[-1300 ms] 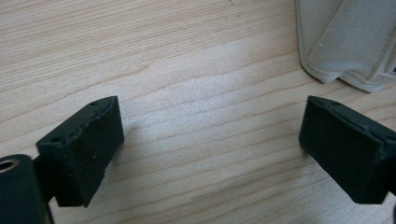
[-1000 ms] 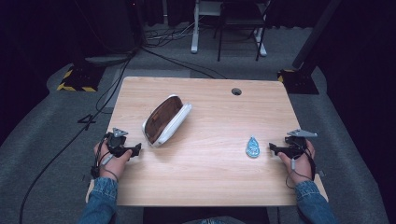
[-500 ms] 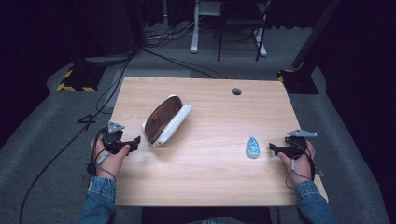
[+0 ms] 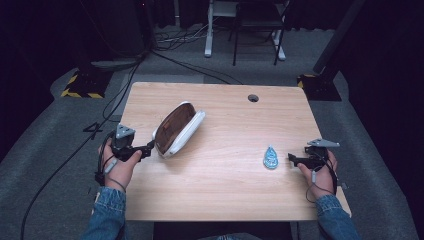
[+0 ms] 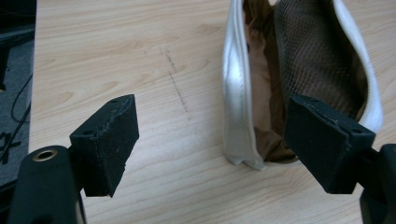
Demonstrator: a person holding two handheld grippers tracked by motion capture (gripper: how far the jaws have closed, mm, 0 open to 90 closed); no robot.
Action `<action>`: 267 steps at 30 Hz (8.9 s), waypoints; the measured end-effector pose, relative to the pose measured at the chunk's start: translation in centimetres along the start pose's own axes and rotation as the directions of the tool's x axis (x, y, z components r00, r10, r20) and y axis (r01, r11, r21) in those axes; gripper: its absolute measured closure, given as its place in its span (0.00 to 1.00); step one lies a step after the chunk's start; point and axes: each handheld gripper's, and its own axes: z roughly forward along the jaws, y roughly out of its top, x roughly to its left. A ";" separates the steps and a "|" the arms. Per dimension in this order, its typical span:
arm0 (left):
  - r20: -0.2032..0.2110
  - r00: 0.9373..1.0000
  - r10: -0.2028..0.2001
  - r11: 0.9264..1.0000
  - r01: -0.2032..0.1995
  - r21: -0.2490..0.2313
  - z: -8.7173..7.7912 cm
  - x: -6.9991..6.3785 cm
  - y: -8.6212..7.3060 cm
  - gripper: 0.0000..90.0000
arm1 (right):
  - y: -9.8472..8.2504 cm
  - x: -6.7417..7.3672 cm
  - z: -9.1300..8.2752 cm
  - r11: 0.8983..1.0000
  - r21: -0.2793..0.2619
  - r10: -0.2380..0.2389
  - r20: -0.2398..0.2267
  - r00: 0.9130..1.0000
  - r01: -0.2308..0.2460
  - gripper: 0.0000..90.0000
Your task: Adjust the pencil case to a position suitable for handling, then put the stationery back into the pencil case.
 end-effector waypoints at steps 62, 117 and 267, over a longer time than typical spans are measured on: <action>0.117 0.992 -0.047 0.999 0.045 0.016 7.7 -0.6 1.7 0.88 | 0.0 0.1 0.0 1.000 -0.002 -0.002 -0.002 1.000 0.002 0.20; 0.384 0.922 0.049 0.999 -0.054 0.003 1.3 -7.5 2.1 0.90 | 0.0 0.1 0.0 1.000 0.000 -0.003 -0.007 1.000 0.003 0.20; 0.083 0.993 0.083 0.995 -0.087 0.041 -0.9 -2.7 -5.1 0.25 | 4.9 2.7 -3.5 0.997 0.067 0.039 -0.092 0.995 -0.033 0.43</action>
